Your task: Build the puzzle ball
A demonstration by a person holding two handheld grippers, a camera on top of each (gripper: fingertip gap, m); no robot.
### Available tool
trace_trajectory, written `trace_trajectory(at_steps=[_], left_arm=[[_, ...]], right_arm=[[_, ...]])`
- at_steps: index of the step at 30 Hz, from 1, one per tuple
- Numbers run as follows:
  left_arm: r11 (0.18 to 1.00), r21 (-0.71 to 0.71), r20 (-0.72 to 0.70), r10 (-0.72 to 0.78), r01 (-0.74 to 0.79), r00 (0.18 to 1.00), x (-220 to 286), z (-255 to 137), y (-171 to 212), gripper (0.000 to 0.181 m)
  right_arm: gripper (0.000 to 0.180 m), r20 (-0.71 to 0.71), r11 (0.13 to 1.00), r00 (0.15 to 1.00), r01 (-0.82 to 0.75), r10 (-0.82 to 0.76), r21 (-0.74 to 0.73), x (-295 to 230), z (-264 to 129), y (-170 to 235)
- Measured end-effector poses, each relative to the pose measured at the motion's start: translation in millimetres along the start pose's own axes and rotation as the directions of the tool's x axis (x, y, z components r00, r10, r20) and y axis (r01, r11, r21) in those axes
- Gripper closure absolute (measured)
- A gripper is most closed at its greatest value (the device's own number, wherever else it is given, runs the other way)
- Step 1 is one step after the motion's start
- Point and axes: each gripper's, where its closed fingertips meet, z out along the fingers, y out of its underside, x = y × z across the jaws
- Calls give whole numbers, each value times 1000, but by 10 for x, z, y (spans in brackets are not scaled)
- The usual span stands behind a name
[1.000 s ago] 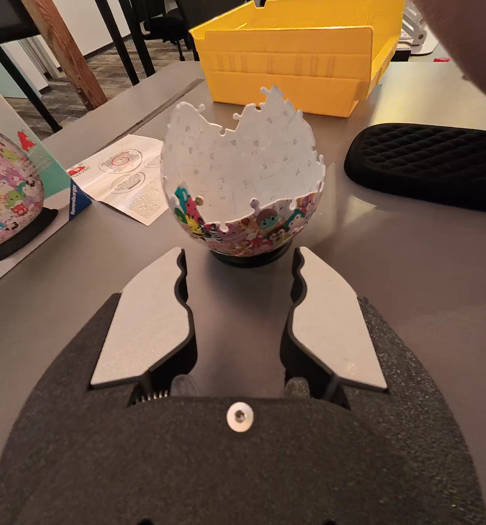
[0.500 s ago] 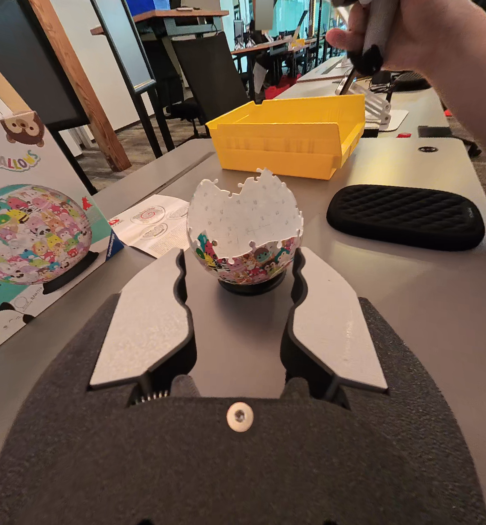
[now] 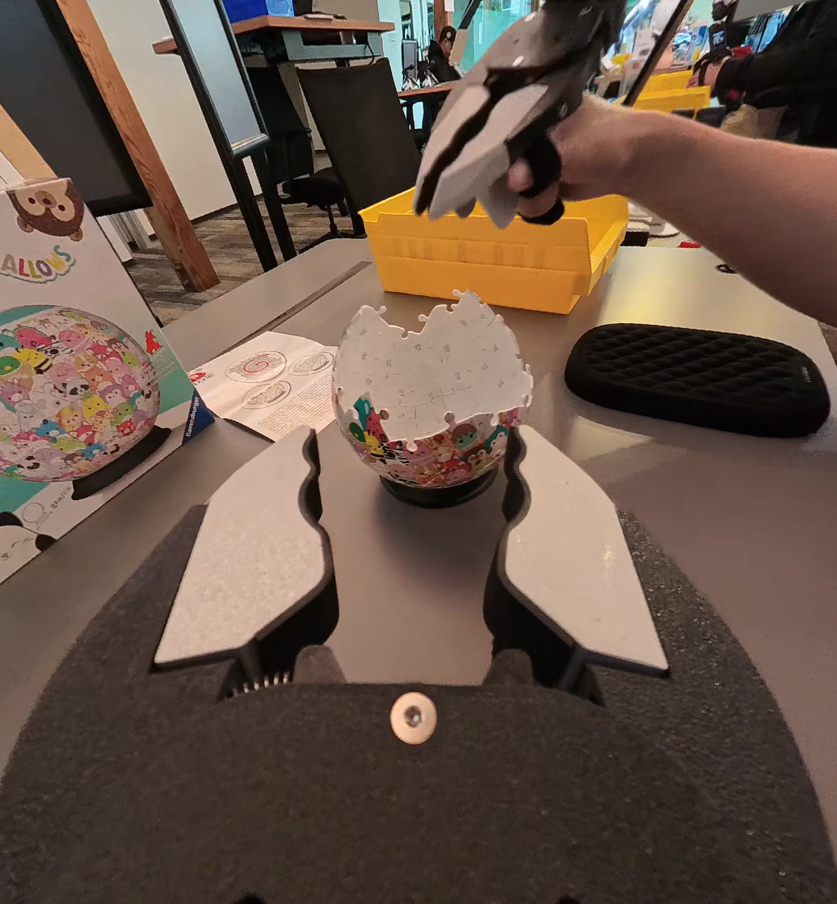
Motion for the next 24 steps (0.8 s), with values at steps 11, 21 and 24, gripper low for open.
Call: trace_trajectory(at_steps=[11, 21, 24], left_arm=[[996, -42, -48, -75, 73, 996, 17, 56, 128, 108], [991, -117, -85, -77, 67, 993, 147, 197, 329, 108], [990, -126, -87, -73, 62, 994, 161, 214, 355, 108]], right_arm=[[162, 222, 921, 937, 318, -270, -224, -49, 516, 209], [157, 210, 920, 941, 312, -265, -236, -35, 672, 246], [159, 207, 918, 944, 306, -258, -251, -33, 694, 274]])
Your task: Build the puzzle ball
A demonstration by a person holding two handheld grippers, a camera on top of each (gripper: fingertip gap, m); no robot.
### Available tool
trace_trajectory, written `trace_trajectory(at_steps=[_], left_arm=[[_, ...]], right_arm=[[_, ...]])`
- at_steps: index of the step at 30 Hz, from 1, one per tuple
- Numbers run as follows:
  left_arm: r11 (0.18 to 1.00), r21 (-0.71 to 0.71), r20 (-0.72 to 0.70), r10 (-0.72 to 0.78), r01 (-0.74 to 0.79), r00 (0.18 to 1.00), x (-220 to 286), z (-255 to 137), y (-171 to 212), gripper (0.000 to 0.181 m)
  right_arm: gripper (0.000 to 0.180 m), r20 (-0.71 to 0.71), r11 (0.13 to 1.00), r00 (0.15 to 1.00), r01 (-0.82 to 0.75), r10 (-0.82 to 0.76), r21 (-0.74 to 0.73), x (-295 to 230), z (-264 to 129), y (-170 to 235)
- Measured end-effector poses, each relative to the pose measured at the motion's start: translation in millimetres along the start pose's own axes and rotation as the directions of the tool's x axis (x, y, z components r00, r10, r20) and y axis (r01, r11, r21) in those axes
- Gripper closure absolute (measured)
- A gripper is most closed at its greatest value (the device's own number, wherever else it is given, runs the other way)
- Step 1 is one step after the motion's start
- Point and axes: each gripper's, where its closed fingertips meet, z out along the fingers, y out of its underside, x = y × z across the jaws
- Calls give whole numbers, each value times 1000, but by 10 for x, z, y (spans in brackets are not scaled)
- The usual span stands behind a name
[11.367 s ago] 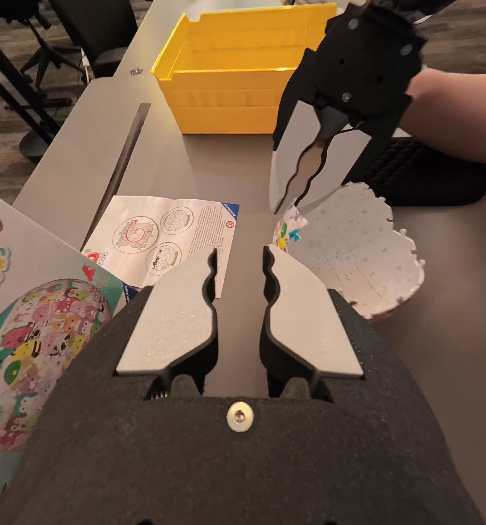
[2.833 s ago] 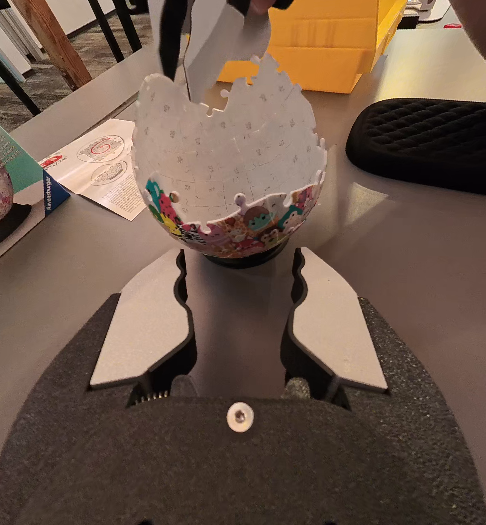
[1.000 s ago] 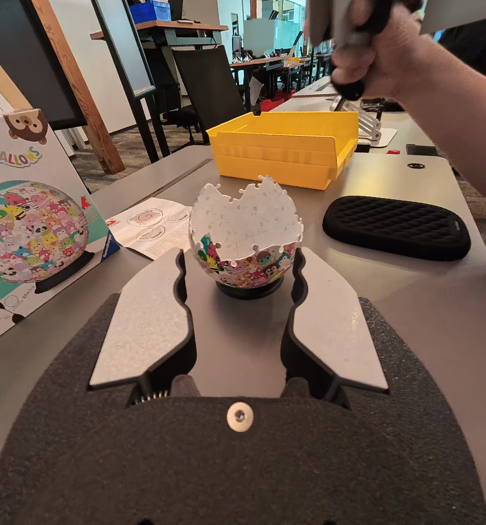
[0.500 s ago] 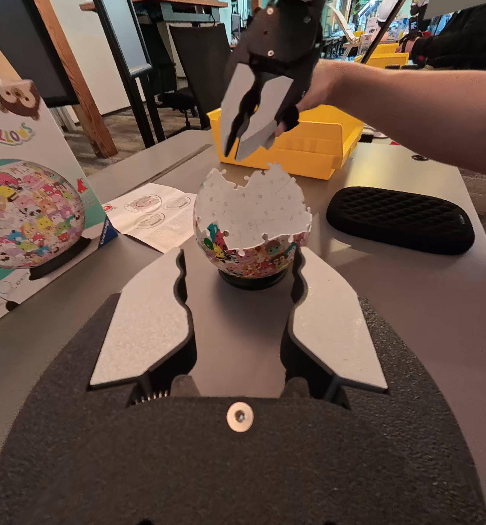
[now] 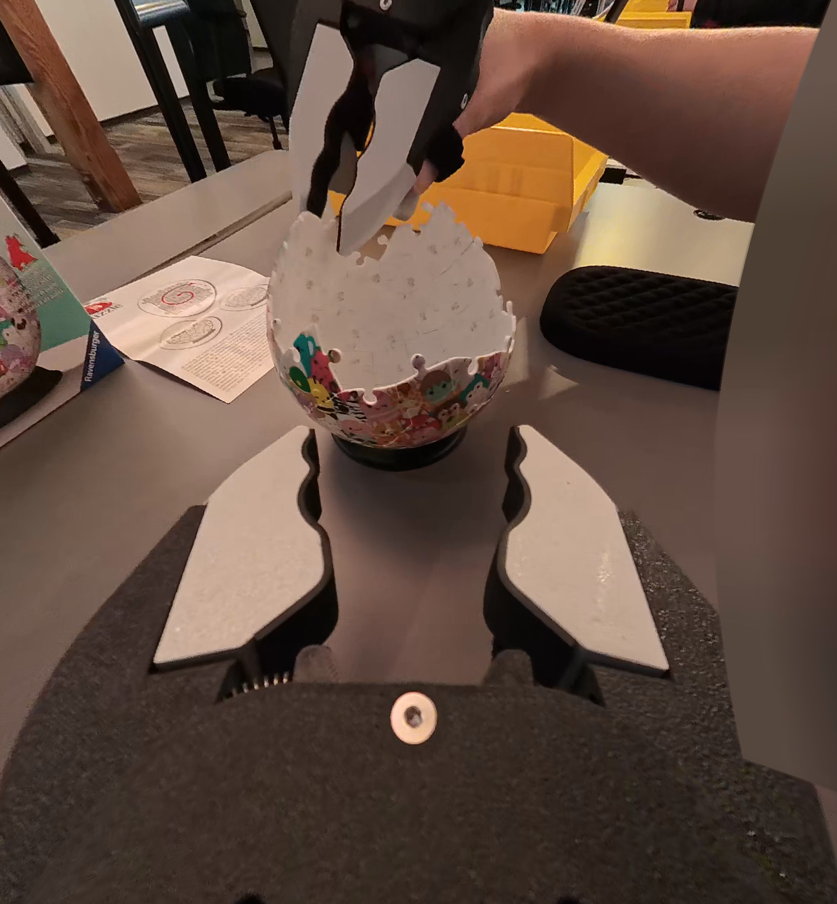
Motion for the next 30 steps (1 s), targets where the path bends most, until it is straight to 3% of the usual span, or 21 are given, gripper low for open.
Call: trace_trajectory(at_steps=[20, 30], left_arm=[[1000, -11, 6, 9, -9, 1000, 6, 7, 30, 109], [1000, -28, -7, 8, -8, 1000, 24, 44, 76, 110]], right_arm=[[164, -101, 998, 994, -38, 33, -48, 83, 53, 6], [165, -38, 998, 999, 8, -10, -60, 32, 73, -20]])
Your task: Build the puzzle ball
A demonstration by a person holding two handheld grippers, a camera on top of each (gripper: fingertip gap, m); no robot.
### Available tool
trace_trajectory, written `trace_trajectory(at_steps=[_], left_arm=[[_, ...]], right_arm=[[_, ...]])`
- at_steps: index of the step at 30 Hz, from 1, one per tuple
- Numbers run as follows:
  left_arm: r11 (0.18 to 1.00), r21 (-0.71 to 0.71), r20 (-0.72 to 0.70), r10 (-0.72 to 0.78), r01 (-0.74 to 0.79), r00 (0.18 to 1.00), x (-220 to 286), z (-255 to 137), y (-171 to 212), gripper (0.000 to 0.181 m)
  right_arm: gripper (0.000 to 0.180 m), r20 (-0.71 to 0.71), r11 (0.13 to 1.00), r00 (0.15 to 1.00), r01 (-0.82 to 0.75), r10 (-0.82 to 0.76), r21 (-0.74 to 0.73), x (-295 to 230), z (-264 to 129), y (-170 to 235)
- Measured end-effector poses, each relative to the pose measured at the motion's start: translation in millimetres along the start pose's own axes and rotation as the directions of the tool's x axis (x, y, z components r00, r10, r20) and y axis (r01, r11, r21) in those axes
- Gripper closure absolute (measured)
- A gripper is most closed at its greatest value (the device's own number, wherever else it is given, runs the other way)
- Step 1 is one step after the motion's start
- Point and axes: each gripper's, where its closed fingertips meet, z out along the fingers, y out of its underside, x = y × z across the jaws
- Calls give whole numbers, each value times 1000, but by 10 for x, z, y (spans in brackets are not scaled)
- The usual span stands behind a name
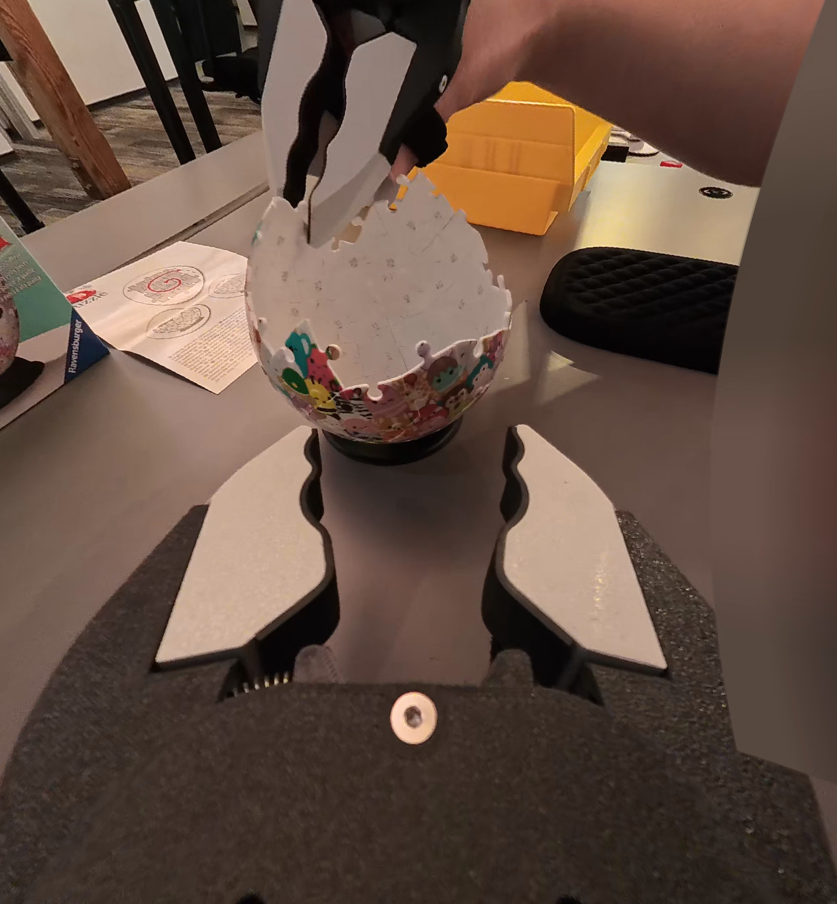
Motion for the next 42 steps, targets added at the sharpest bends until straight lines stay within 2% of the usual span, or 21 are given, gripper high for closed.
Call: trace_trajectory(at_steps=[8, 18, 32, 40, 42], left_arm=[[1000, -12, -20, 0, 0, 1000, 36, 67, 31, 111], [1000, -9, -28, 1, -2, 1000, 69, 106, 27, 112], [1000, -10, -23, 6, -6, 1000, 68, 127, 27, 113], [1000, -2, -15, 3, -4, 1000, 45, 101, 2, 113], [1000, -3, -14, 4, -4, 1000, 43, 92, 4, 112]], right_arm=[[162, 41, 1000, 999, 15, -15, -6, 9, 27, -29], [173, -12, 998, 999, 48, -48, -31, 37, 79, 15], [176, -61, 996, 994, 88, -89, -11, 36, 81, -9], [176, -37, 997, 997, 69, -70, -15, 35, 80, -17], [170, -23, 998, 997, 69, -69, -14, 22, 53, -13]])
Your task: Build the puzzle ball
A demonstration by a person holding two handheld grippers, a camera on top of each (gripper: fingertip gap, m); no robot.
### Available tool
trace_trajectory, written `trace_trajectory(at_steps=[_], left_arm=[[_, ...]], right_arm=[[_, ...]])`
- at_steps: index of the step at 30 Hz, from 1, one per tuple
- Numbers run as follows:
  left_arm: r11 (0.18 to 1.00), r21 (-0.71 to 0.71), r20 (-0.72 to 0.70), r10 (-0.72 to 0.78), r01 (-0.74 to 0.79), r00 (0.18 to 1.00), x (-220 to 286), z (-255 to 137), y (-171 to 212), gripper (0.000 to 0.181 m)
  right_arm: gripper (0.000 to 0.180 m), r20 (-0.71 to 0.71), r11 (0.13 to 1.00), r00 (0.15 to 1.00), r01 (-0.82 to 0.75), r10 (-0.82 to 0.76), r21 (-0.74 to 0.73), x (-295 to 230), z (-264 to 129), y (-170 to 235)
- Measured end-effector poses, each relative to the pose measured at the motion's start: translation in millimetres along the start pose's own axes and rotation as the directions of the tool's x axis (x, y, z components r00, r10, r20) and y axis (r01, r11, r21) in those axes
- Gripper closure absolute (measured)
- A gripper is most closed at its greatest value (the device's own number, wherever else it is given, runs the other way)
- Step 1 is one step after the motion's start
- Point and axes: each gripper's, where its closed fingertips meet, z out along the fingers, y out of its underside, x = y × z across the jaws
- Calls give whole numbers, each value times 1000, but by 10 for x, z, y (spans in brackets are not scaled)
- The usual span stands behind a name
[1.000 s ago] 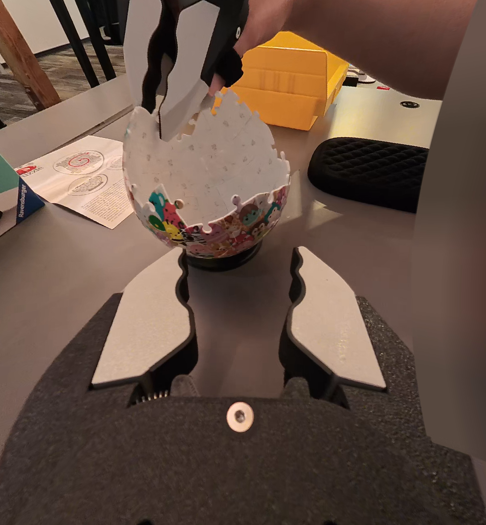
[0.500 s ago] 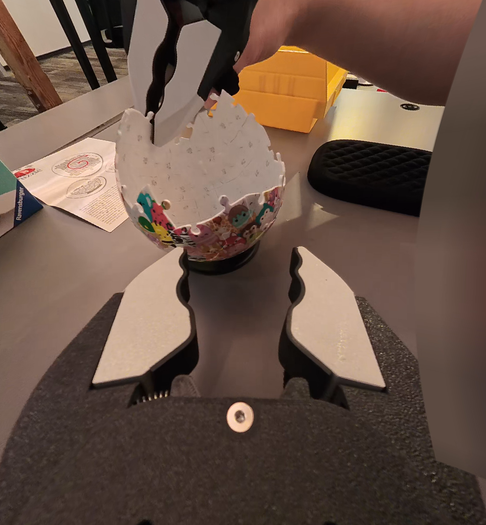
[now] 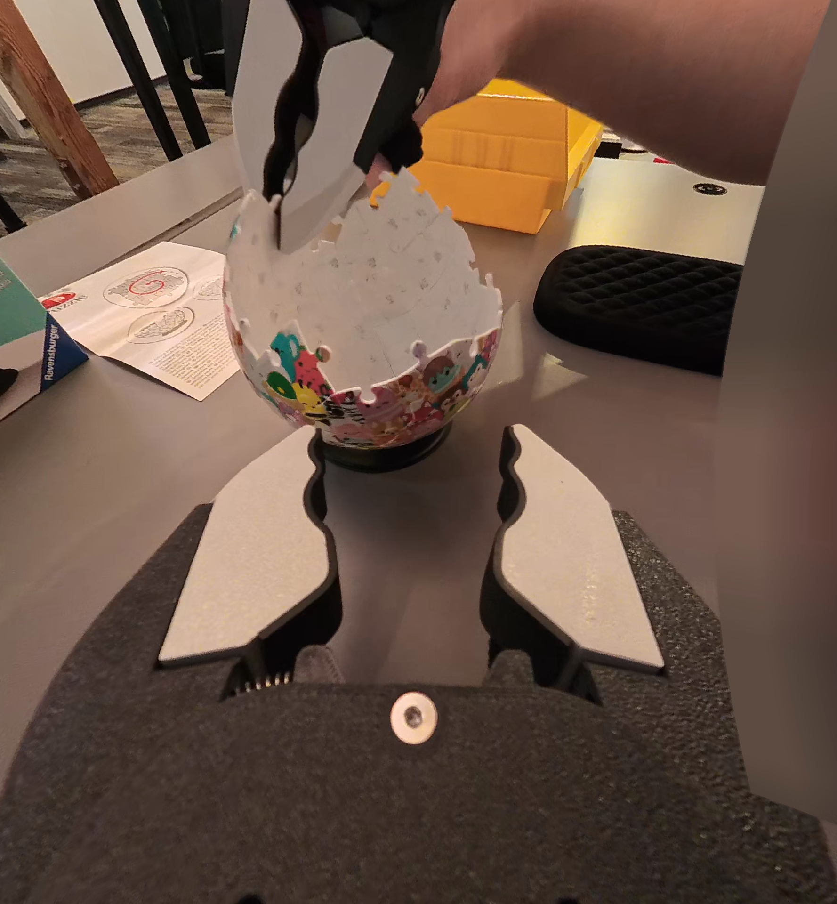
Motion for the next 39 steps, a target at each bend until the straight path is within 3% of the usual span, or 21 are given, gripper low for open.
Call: trace_trajectory(at_steps=[5, 13, 29, 39], left_arm=[[1000, 4, 0, -7, 7, 1000, -11, -26, -14, 112], [1000, 6, 5, -5, 5, 1000, -23, -35, -24, 112], [1000, 7, 6, -2, 2, 1000, -26, -55, -33, 113], [1000, 13, 10, -3, 2, 1000, -36, -71, -49, 113]], right_arm=[[167, 43, 992, 997, -68, 64, 102, 47, -233, -95], [156, 75, 997, 994, -75, 76, -17, -28, -80, 25], [176, 20, 985, 996, -85, 89, -153, 43, 50, 47], [176, 25, 983, 997, -64, 69, -171, 10, 60, 47]])
